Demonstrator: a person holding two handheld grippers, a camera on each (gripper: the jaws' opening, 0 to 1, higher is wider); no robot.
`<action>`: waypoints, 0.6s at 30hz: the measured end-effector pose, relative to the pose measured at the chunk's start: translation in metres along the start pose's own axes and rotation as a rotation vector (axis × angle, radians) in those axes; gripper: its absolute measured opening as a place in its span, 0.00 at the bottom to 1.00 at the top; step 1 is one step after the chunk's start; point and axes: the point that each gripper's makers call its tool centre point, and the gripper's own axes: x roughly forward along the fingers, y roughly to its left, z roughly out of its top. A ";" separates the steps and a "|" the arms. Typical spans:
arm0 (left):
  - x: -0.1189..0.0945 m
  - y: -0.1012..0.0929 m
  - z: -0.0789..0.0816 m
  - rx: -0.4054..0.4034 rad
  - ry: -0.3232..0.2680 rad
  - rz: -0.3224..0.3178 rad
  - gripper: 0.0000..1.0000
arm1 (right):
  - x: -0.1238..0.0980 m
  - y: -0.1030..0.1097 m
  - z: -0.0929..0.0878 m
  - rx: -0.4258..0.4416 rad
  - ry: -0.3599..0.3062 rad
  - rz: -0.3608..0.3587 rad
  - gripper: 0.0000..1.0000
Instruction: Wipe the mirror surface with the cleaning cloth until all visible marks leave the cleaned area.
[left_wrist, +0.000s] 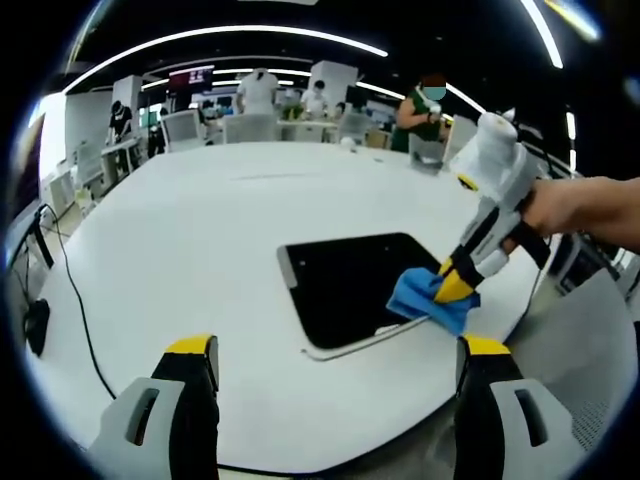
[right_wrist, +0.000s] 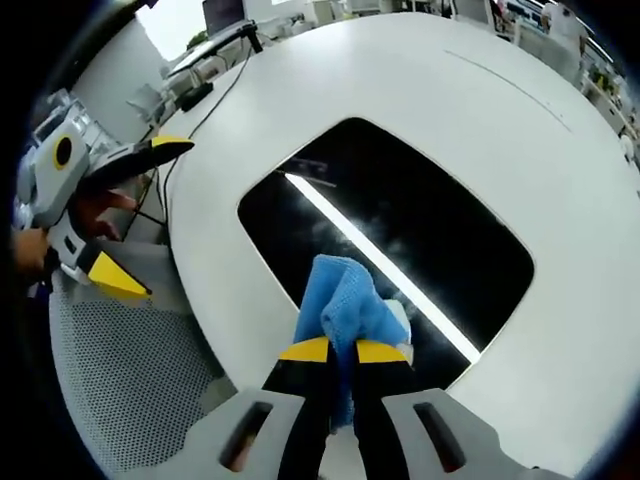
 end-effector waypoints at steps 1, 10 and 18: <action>0.000 0.000 0.000 0.000 0.001 -0.001 0.99 | 0.000 0.000 0.000 -0.003 0.001 0.002 0.01; 0.000 0.000 0.000 0.000 0.004 -0.002 0.99 | 0.000 0.000 -0.001 -0.036 -0.009 0.001 0.02; 0.000 0.001 0.000 -0.009 0.003 -0.001 0.99 | -0.005 -0.006 -0.009 -0.053 0.011 0.006 0.02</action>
